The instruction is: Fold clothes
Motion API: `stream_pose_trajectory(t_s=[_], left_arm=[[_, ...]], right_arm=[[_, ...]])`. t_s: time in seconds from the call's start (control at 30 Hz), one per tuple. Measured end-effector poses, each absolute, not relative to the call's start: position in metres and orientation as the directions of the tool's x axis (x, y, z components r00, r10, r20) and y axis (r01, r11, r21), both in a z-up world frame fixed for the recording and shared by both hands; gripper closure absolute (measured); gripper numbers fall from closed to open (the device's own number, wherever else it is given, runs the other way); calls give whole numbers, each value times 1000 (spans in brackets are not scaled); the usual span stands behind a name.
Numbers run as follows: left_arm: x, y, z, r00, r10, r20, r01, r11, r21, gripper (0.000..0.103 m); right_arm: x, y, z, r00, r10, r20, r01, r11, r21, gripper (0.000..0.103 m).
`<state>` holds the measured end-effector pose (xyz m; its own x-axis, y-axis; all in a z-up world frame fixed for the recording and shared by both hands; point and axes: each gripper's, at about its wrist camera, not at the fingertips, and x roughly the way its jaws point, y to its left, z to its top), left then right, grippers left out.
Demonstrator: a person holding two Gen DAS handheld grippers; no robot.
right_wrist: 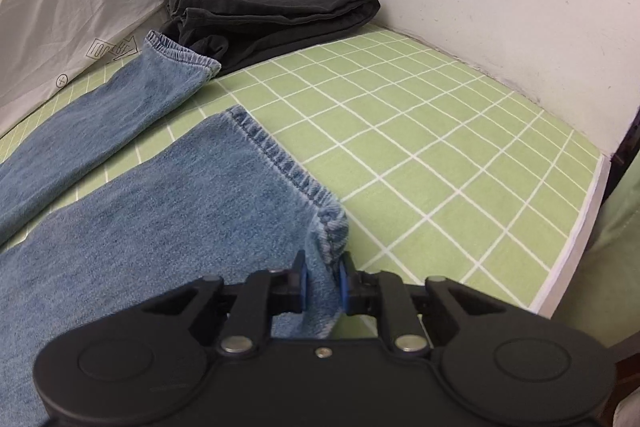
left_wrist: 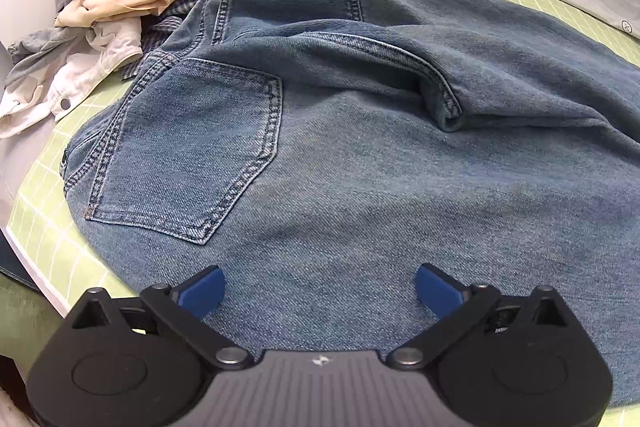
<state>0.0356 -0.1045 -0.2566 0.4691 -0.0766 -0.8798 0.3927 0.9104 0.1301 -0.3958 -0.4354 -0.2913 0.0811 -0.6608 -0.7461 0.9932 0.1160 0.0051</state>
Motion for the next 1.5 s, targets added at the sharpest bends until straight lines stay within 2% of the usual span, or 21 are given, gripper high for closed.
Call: stream_pose_trajectory(t_s=[0.13,0.27,0.33,0.37,0.4,0.5,0.57,0.73,1.1,1.27,1.4,1.5], left_arm=[[37,-102,-257,432,-102,-896,411,907,94,0],[33,-99,-258,428,-123,-895,438,895,87,0],[35,-97,-257,419,-130,-899,441,894,76,0],[36,-97,-257,410,-132,-903,447,892,72,0],[37,-97,-256,403,-133,-905,455,887,72,1],[38,-94,-250,404,-154,-902,468,882,59,1],[43,-87,-243,410,-174,-895,449,893,32,1],[75,-66,-222,450,-194,-872,372,928,-14,1],[196,-44,-188,544,-248,-802,274,955,-110,2],[268,-67,-179,522,-341,-782,365,918,-156,13],[323,-86,-183,453,-449,-770,335,886,-320,14],[353,-105,-195,395,-469,-790,254,882,-396,14]], right_arm=[[-410,-430,-292,32,-666,-745,995,90,-38,89],[-397,-432,-285,-42,-680,-732,985,96,-146,85],[-391,-433,-282,-78,-688,-722,975,99,-199,62],[-388,-434,-280,-96,-692,-716,969,100,-226,43],[-385,-435,-279,-113,-695,-710,962,101,-252,30],[-376,-436,-274,-165,-707,-688,938,102,-330,23],[-367,-438,-268,-176,-719,-673,933,97,-347,12],[-316,-437,-259,-105,-738,-667,937,150,-314,7],[-178,-441,-263,77,-707,-703,930,305,-205,7],[-130,-456,-267,74,-709,-701,931,301,-207,7],[-116,-480,-272,25,-684,-729,965,207,-160,7],[-112,-497,-277,-7,-665,-746,982,137,-132,7]])
